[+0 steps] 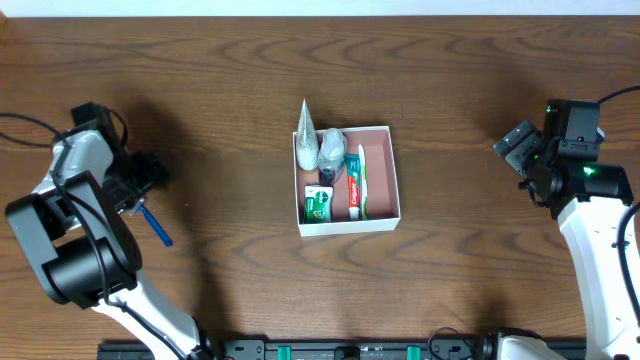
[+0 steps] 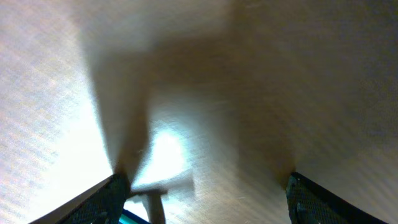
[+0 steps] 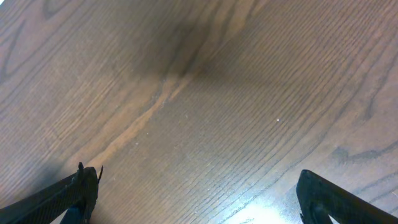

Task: Pack container
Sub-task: 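Lower the left gripper onto the blue razor and grasp it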

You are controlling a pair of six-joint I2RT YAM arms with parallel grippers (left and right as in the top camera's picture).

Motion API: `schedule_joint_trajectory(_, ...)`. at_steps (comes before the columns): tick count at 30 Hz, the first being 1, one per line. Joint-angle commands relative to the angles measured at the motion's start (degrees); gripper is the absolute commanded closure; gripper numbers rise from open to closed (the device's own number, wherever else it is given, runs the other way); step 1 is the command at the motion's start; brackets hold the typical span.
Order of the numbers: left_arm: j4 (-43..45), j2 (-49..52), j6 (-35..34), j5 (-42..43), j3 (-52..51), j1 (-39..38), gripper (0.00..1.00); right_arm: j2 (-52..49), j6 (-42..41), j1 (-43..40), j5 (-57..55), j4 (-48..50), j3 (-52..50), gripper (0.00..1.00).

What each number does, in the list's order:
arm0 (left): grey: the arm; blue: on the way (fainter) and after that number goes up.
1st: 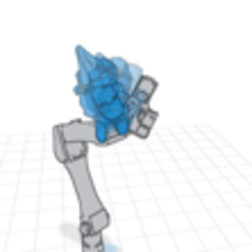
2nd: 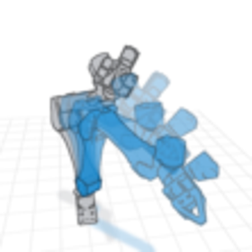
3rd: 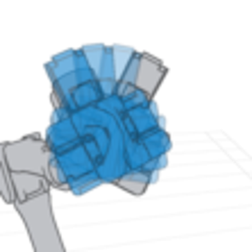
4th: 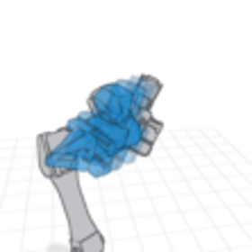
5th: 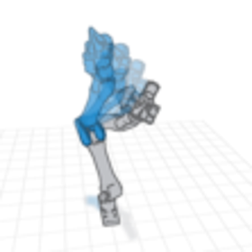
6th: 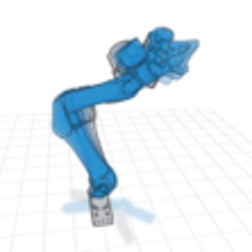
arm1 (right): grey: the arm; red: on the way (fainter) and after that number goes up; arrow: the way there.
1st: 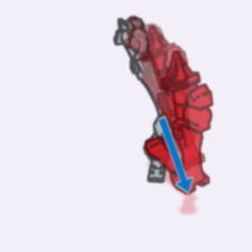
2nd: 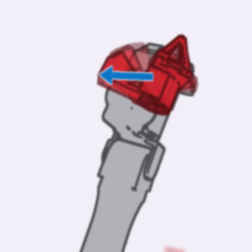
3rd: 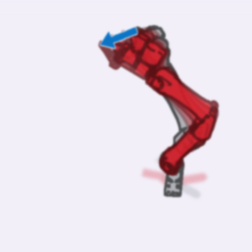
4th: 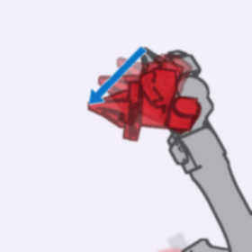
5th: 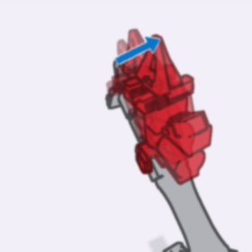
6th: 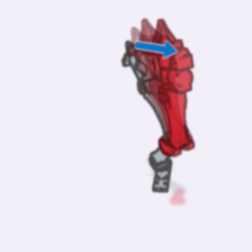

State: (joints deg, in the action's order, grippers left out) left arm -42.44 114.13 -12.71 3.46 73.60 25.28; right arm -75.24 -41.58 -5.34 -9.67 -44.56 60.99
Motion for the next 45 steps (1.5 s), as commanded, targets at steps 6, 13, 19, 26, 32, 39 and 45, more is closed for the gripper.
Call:
schedule_joint_trajectory(6, -3.08, 2.08, -7.91, -2.82, -0.63, 7.39, 0.17, 0.72, 0.52, -0.37, -0.42, -0.04, 0.17, 0.01)
schedule_joint_trajectory(13, -6.64, 2.08, -9.07, -2.54, -0.66, 8.72, 0.16, 0.72, 0.52, -0.37, -0.42, -0.07, 0.17, 0.01)
schedule_joint_trajectory(19, -9.57, 2.08, -9.05, -1.84, -1.03, 8.15, 0.16, 0.72, 0.52, -0.37, -0.42, -0.07, 0.17, 0.01)
schedule_joint_trajectory(26, -6.95, 2.08, -9.05, 2.12, -5.60, 7.41, 0.16, 0.72, 0.52, -0.37, -0.42, -0.04, 0.17, 0.01)
schedule_joint_trajectory(32, -1.51, 2.08, -9.07, 2.67, -11.74, 5.55, 0.16, 0.72, 0.52, -0.37, -0.42, -0.07, 0.17, 0.01)
schedule_joint_trajectory(39, 2.93, 2.08, -9.09, 5.14, -15.28, 3.06, 0.48, 0.72, 0.52, -0.37, -0.42, -0.07, 0.17, 0.01)
schedule_joint_trajectory(45, 2.69, 2.08, -11.69, 5.16, -15.32, 0.94, 0.70, 0.72, 0.50, -0.37, -0.42, -0.04, 0.17, 0.01)
